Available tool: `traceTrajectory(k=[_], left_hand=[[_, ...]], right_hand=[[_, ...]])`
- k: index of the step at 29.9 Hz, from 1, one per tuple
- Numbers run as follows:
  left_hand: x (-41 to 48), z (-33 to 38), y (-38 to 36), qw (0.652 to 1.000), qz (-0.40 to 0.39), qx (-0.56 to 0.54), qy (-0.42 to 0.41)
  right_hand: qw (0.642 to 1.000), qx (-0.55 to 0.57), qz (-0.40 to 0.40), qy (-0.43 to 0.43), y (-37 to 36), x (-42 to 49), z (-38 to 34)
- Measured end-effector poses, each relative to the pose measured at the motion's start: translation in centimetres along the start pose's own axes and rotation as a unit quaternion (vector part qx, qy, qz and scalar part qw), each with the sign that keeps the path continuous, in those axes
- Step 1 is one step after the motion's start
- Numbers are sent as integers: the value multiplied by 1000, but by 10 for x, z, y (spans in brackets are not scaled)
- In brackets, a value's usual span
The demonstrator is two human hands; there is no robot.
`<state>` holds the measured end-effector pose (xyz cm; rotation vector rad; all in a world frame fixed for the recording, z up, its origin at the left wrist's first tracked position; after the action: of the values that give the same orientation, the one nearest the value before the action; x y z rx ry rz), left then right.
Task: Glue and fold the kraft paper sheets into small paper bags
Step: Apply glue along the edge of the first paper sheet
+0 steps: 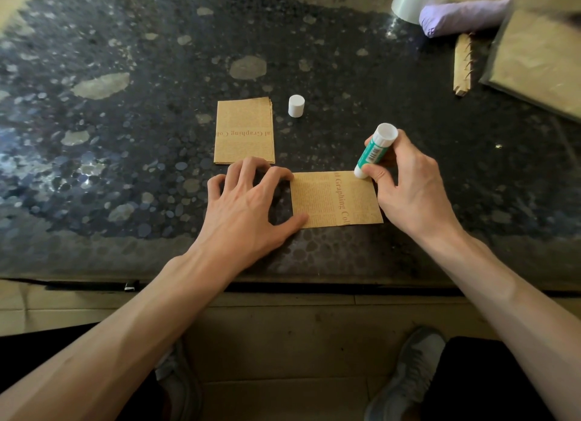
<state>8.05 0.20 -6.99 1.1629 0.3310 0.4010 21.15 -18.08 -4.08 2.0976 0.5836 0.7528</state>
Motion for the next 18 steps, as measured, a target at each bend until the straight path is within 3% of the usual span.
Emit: traceTrajectory(k=[18], left_hand=[[-1, 1, 1, 1000, -7, -1, 2]], right_hand=[[1000, 3, 19, -13, 8, -3, 8]])
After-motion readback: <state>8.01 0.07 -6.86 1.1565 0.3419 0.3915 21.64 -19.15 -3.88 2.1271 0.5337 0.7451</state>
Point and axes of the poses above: each hand's wrist, its own x-axis towards the middle knuckle, its own y-axis out of the back of the hand, z = x × y, the point moved 10 cm from there along x, towards the middle knuckle, and after that the axes turned 14 degrees about y, right-handed, at the moved point
